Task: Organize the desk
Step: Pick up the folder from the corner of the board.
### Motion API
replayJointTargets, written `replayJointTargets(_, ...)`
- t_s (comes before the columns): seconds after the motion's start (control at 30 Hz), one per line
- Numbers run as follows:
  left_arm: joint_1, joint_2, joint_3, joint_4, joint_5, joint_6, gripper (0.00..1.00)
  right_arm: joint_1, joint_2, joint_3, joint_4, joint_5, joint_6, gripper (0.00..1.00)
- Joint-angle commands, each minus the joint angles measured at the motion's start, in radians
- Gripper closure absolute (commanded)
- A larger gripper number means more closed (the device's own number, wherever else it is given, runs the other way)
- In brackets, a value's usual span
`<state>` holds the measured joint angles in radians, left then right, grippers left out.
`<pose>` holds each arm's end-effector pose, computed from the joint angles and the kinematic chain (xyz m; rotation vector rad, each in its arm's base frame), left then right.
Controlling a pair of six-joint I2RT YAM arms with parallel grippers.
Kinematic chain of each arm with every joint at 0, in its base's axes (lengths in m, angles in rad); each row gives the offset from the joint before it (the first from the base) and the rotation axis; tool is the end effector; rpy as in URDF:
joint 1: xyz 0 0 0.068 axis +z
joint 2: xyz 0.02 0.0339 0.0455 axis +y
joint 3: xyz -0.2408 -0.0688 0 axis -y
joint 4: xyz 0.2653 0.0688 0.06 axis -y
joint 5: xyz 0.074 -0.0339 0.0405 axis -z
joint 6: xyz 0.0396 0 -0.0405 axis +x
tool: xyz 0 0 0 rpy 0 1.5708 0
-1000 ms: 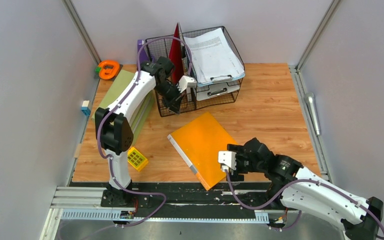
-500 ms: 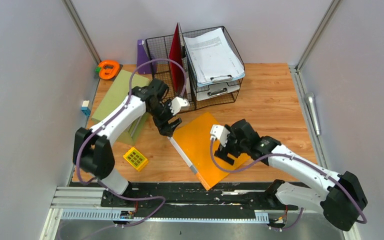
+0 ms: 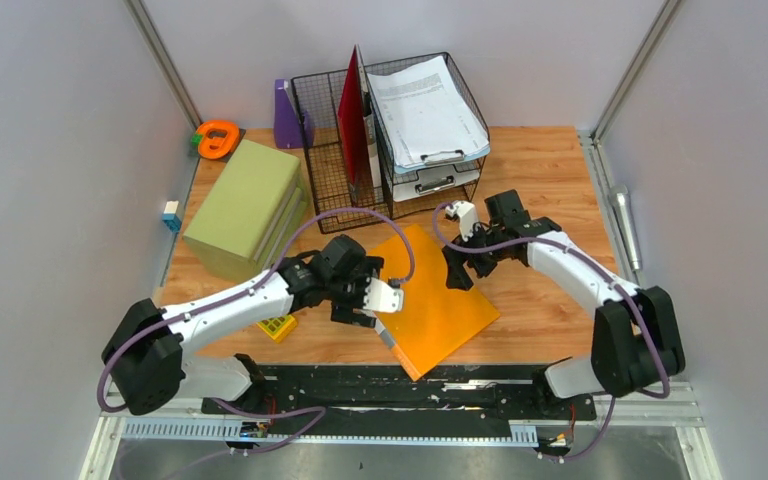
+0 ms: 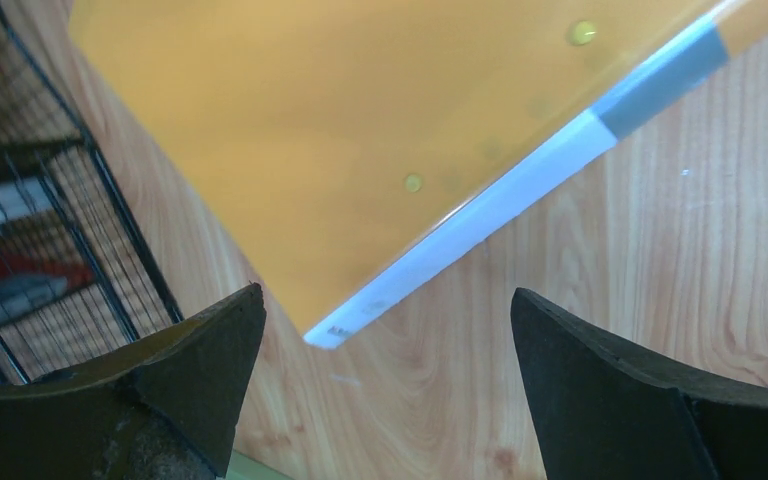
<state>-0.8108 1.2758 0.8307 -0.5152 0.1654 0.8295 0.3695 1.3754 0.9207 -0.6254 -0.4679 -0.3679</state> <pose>0.1882 -0.2075 0.1912 1.8898 1.6727 -0.2017 0.2635 0.1212 0.1907 -1.0767 2.3583 0.6172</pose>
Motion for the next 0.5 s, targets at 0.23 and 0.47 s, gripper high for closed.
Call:
replayJointTargets(0.23, -0.213, -0.013, -0.177, 0.303, -0.142, 0.251, 0.0, -0.074, 0.238, 0.119, -0.091, -0.174, 0.09, 0.18)
replayJointTargets(0.47, -0.26, 0.02, -0.227, 0.364, -0.162, 0.3, 0.0, -0.086, 0.325, 0.125, -0.1, -0.189, 0.087, 0.19)
